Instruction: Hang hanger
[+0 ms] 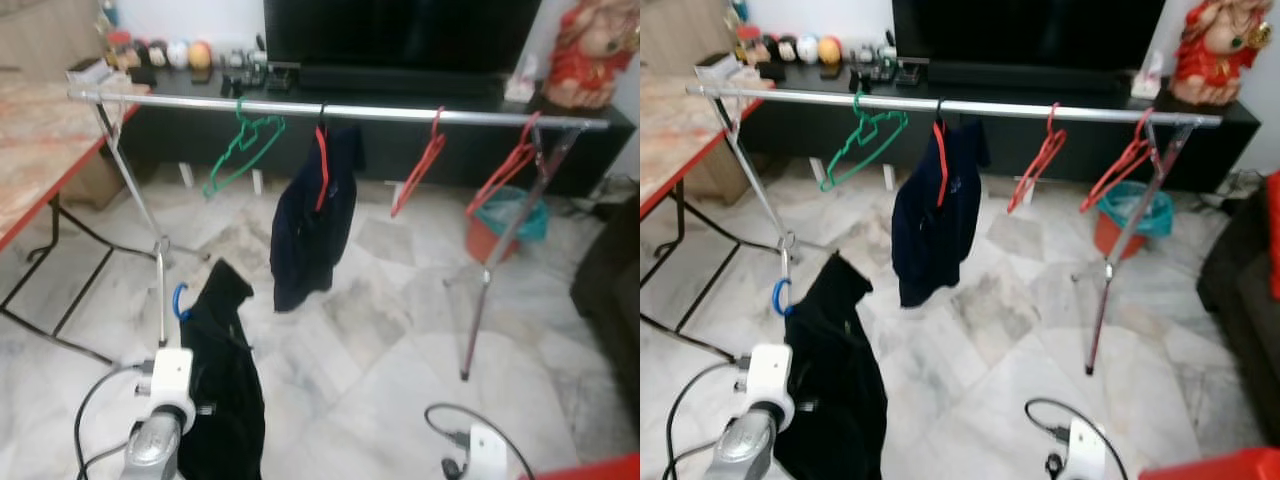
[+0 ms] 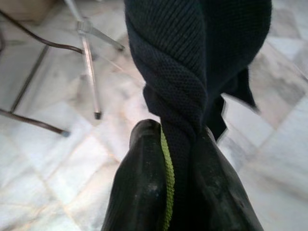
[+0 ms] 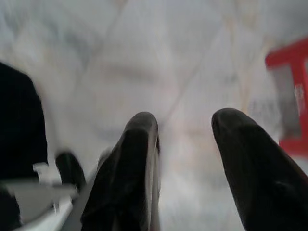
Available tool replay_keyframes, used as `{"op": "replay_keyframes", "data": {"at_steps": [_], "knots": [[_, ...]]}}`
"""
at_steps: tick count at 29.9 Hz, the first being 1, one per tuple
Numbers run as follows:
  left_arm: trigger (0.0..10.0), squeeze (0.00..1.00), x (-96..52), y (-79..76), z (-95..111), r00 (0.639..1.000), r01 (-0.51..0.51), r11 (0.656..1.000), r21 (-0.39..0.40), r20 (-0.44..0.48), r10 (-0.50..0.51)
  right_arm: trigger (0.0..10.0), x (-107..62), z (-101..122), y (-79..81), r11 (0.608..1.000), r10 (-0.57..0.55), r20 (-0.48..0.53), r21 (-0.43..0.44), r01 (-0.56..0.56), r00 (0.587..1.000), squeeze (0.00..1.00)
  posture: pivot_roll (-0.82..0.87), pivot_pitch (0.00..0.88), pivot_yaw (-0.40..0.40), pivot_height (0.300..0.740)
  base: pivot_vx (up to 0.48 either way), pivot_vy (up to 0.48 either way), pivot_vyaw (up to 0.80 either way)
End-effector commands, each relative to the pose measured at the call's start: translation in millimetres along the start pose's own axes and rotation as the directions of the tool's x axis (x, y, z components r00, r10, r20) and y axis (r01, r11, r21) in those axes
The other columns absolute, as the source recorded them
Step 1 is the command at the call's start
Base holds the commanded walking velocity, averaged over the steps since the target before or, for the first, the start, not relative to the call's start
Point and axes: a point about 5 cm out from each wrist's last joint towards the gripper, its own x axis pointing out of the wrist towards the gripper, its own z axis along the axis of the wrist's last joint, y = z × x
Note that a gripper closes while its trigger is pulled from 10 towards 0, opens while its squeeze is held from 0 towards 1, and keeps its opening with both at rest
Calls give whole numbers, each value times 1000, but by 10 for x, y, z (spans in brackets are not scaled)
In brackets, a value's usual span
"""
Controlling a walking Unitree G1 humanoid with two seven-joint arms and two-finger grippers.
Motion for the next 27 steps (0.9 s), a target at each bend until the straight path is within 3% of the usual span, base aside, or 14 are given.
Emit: {"op": "replay_keyframes", "data": {"at_steps": [1,4,6,8,11,13,16,17,21,24,27], "knots": [[10000,0,4,40,44,999,-14,1000,0,29,14,10000,12,99,-52,999,-24,35,22,23,999,0,-47,0,17,740,0,0,0],[10000,0,-32,46,-9,1000,-14,1000,-7,16,14,10000,5,86,-102,998,-41,40,50,39,998,0,-72,0,39,740,0,0,0],[10000,0,-61,4,-69,1000,8,1000,3,-6,-8,10000,0,115,-207,990,-82,55,121,75,995,0,-87,0,50,740,0,0,0],[10000,0,-84,-45,-123,999,32,999,18,-33,-31,10000,-14,118,-330,987,-104,63,127,95,993,0,-97,0,61,740,0,0,0],[10000,0,-59,-49,-68,999,43,999,24,-13,-43,10000,-65,155,-652,979,-149,90,152,134,985,0,-83,0,23,740,0,0,0],[10000,0,-21,-11,17,999,34,999,20,24,-34,10000,-61,217,-668,983,-137,108,137,122,985,0,-58,0,13,740,0,0,0],[10000,0,-13,40,55,999,9,1000,7,44,-9,10000,-51,268,-648,990,-118,118,94,107,986,0,-38,0,2,740,0,0,0],[10000,0,-15,127,68,999,-25,999,-25,48,27,10000,-30,324,-580,993,-99,122,70,91,988,0,25,0,-40,740,0,0,0],[10000,0,-62,297,131,993,-50,999,-3,104,50,10000,23,421,-293,1000,-5,124,-18,8,992,0,114,0,-93,740,0,0,0],[10000,0,-115,440,175,987,-83,997,-3,141,82,10000,44,501,-143,998,50,131,-50,-44,990,0,195,0,-154,740,0,0,0],[10000,0,-117,474,229,982,-94,996,2,164,92,10000,52,587,-77,995,81,144,-73,-71,986,0,263,0,-191,740,0,0,0]]}}
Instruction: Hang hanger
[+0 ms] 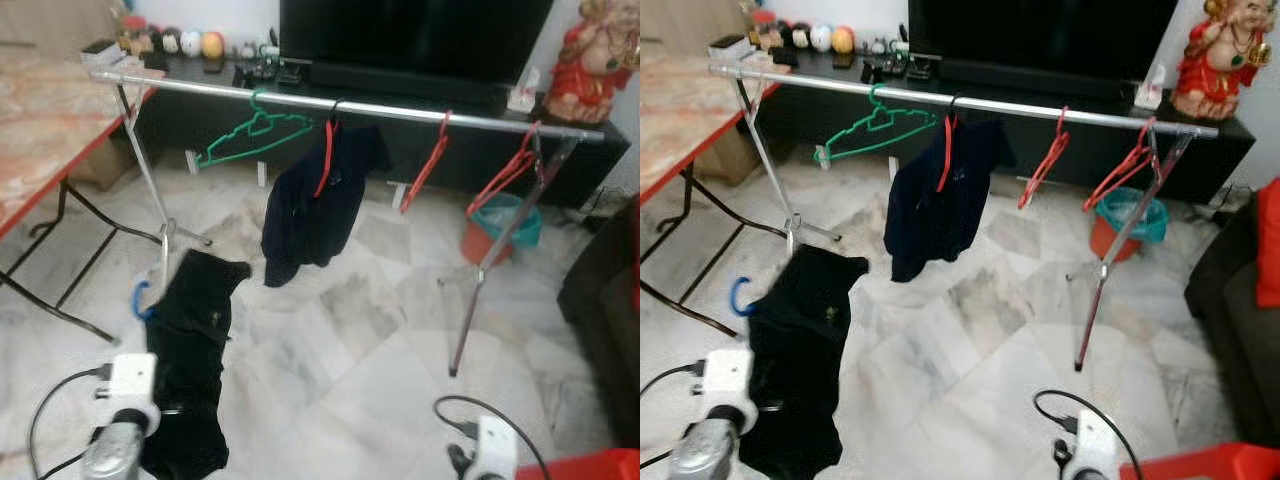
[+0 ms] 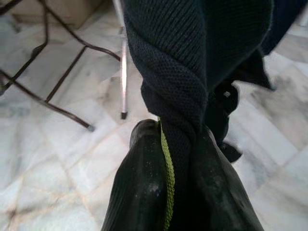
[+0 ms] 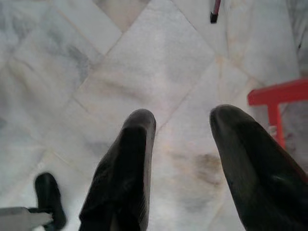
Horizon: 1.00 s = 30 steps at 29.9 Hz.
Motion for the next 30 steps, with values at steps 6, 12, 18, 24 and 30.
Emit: {"op": "replay_keyframes", "data": {"at_steps": [6,12,18,24,30], "knots": [[10000,0,-26,8,71,998,-38,999,-32,57,40,10000,55,274,62,1000,11,57,-5,-11,998,0,248,0,-153,740,0,0,0],[10000,0,55,-278,72,998,59,998,-29,19,-58,10000,33,360,-146,993,-82,111,94,72,990,0,135,0,-65,740,0,0,0],[10000,0,255,-401,282,989,145,989,0,43,-145,10000,1,225,-188,984,-112,108,148,96,988,0,30,0,-10,740,0,0,0],[10000,0,353,-445,331,989,145,989,-16,23,-145,10000,-17,38,-118,982,-108,56,162,98,993,0,-21,0,-26,740,0,0,0],[10000,0,399,-495,394,991,128,991,-37,36,-127,10000,-41,-57,-171,984,-105,20,149,101,994,0,24,0,-31,740,0,0,0]]}}
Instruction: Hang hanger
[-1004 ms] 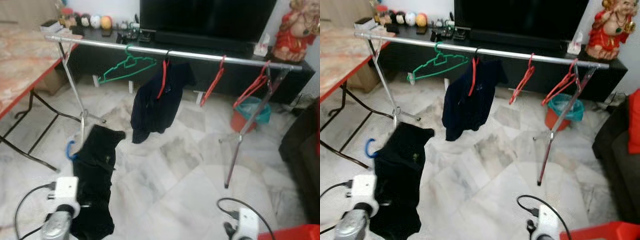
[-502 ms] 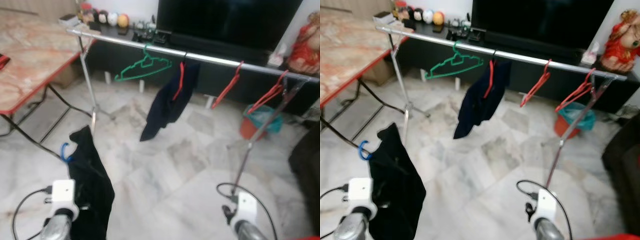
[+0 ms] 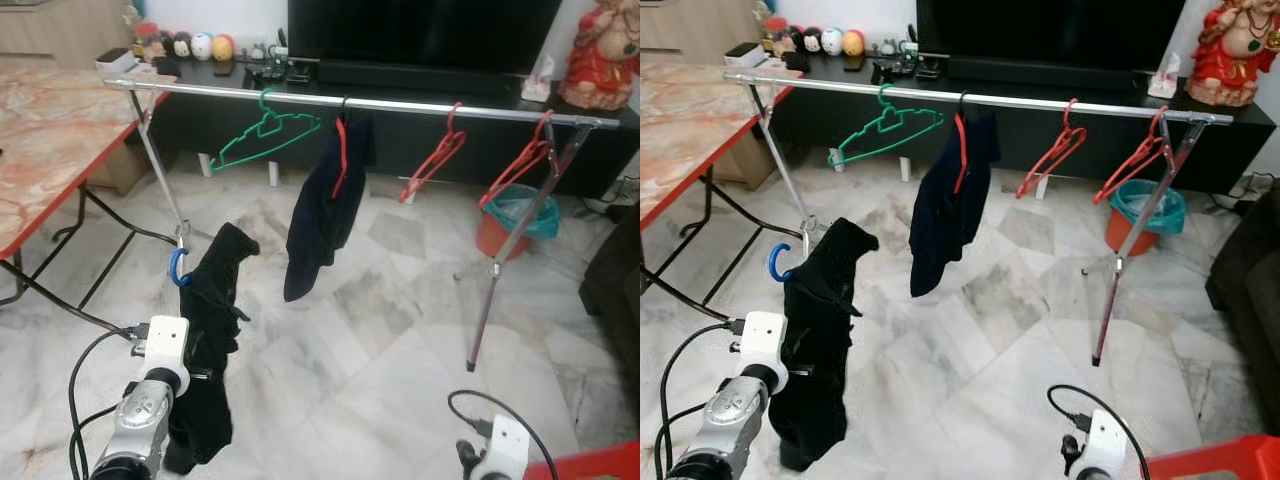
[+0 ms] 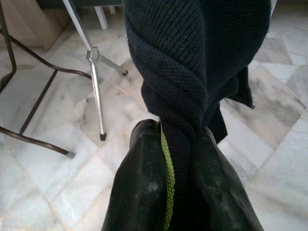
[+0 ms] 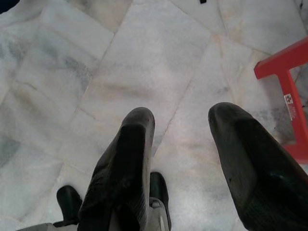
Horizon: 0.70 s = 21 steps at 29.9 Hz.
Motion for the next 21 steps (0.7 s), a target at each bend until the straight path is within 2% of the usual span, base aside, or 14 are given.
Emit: {"op": "replay_keyframes", "data": {"at_steps": [1,11,14,18,21], "knots": [[10000,0,38,15,63,1000,-15,1000,-9,15,15,10000,-4,-1,-64,1000,-18,-8,11,18,1000,0,36,0,-23,740,0,0,0],[10000,0,-11,66,-8,1000,-20,1000,-6,4,20,10000,4,18,-50,999,-24,-7,40,25,1000,0,36,0,-18,740,0,0,0],[10000,0,-23,61,-22,1000,-23,1000,-9,3,23,10000,0,11,-85,999,-30,-12,41,30,999,0,35,0,-22,740,0,0,0],[10000,0,-42,49,-53,1000,-25,1000,-12,-2,25,10000,-28,-39,-233,998,-56,-41,39,58,998,0,44,0,-29,740,0,0,0],[10000,0,-46,74,-49,1000,-28,1000,-12,0,28,10000,-33,-55,-246,997,-60,-47,41,62,997,0,45,0,-29,740,0,0,0]]}}
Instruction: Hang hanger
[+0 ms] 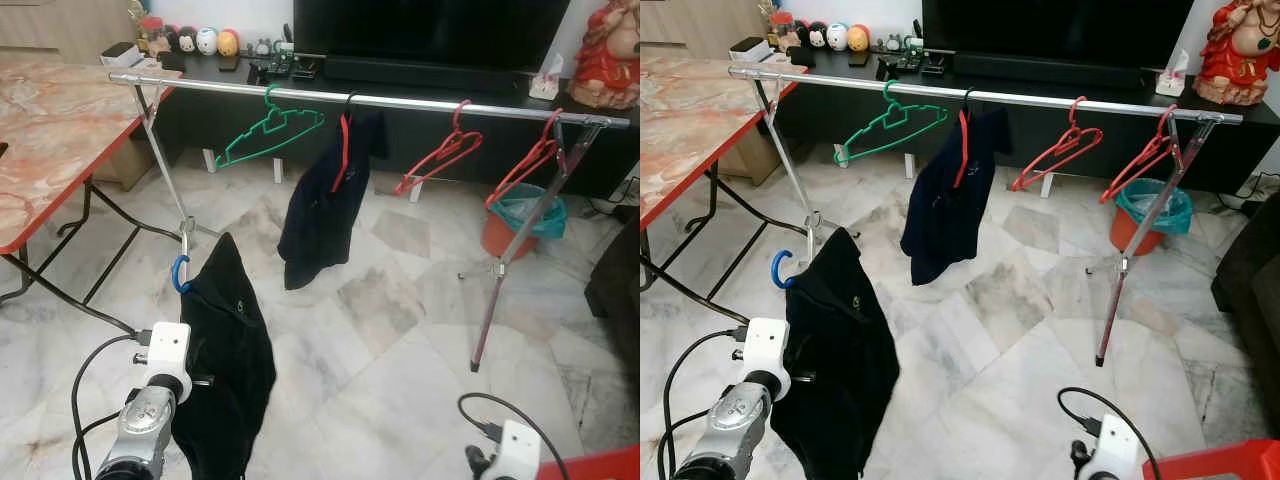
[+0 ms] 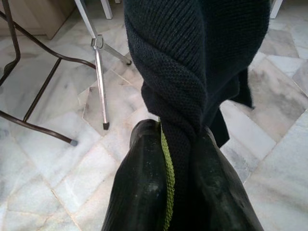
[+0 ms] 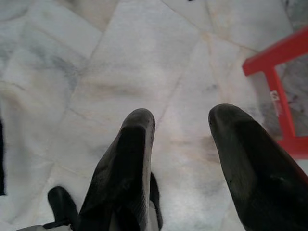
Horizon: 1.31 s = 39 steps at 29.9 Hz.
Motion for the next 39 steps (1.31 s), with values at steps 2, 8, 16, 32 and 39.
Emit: {"op": "replay_keyframes", "data": {"at_steps": [2,8,16,32,39], "knots": [[10000,0,-8,87,42,999,-28,1000,-7,34,28,10000,-15,-76,-22,1000,-11,-28,19,11,1000,0,45,0,-27,740,0,0,0],[10000,0,-20,135,37,999,-37,999,0,30,37,10000,-17,-97,-6,1000,-12,-35,25,13,999,0,44,0,-22,740,0,210,0],[10000,0,-28,161,52,998,-49,999,-1,42,49,10000,-12,-83,12,999,-12,-33,30,13,999,0,45,0,-12,740,0,440,0],[10000,0,-28,154,60,998,-44,999,-2,46,45,10000,-6,-54,17,999,-4,-20,34,5,1000,0,45,0,-11,740,0,424,0],[10000,0,-33,137,50,998,-40,999,-4,44,40,10000,-2,-25,30,1000,9,-4,27,-9,1000,0,45,0,-12,740,0,402,0]]}}
